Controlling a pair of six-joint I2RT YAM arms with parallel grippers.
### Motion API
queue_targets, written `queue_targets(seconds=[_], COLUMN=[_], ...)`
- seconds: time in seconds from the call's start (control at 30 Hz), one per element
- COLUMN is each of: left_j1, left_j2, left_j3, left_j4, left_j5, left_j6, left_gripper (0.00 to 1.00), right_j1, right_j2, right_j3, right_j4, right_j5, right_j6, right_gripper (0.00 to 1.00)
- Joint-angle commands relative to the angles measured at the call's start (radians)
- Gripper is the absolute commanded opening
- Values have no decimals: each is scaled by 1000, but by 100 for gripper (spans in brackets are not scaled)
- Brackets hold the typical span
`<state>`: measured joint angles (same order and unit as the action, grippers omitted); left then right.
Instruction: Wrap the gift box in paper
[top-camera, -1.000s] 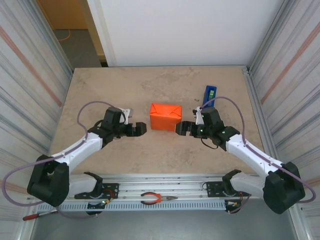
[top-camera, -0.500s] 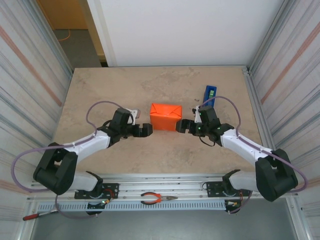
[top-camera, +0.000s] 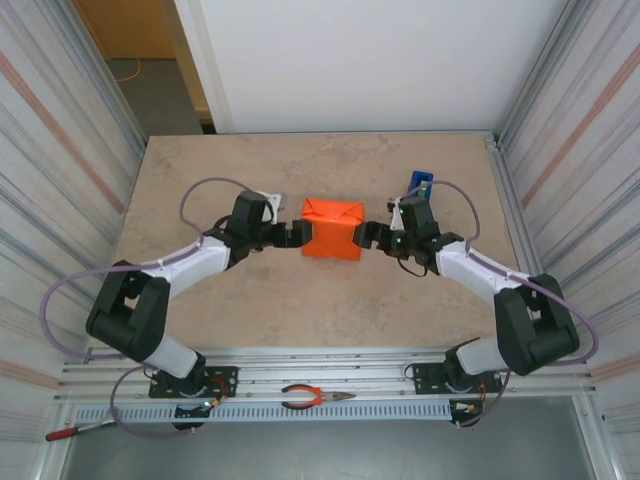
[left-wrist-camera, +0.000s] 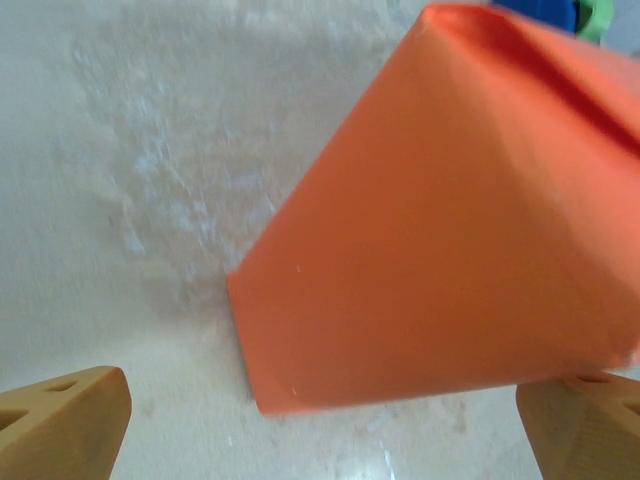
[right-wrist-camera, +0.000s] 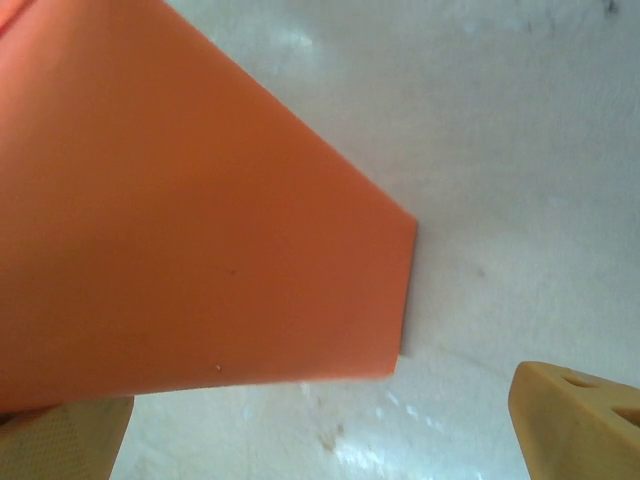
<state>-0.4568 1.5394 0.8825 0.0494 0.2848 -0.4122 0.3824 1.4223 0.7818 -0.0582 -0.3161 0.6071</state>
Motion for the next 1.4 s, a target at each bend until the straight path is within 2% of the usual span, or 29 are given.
queue_targets(seconds=[0.0, 0.07, 0.17, 0.33, 0.47, 0.6, 0.7, 0.77, 0.87, 1.0, 1.1, 1.27, 1.37], left_j1=[49, 76, 85, 108, 151, 210, 289, 347, 425, 487, 492, 488, 448], left_j2=[60, 91, 74, 16, -18, -87, -143, -186, -257, -290, -267, -240, -191], left_j3=[123, 190, 216, 115, 67, 90, 106, 72, -39, -186, -241, -366, -372], left_j4=[-19, -35, -54, -30, -17, -103, -137, -89, 79, 277, 280, 383, 405], left_j5=[12, 50, 49, 13, 20, -77, -145, -189, -332, -341, -264, -307, -311], left_j6=[40, 35, 51, 66, 57, 101, 144, 173, 208, 308, 444, 429, 463], left_gripper=[99, 99, 99, 99, 99, 99, 98, 99, 99, 99, 99, 99, 99], right_j1=[-41, -60, -63, -77, -104, -136, -168, -201, -295, -372, -374, -374, -374], right_j2=[90, 136, 127, 35, -7, -45, -65, -74, -74, -97, -105, -99, -80], right_j3=[104, 153, 156, 46, 27, 71, 111, 125, 125, 47, 39, -38, -116], right_j4=[52, 64, 64, 59, -3, -117, -182, -196, -164, -8, -10, 24, 147], right_j5=[-44, -70, -63, -9, 26, 121, 221, 276, 298, 402, 467, 563, 577], right_j6=[36, 53, 63, 53, 18, -38, -75, -98, -108, -136, -250, -368, -381], right_gripper=[94, 93, 95, 100, 98, 98, 98, 98, 98, 98, 99, 99, 98])
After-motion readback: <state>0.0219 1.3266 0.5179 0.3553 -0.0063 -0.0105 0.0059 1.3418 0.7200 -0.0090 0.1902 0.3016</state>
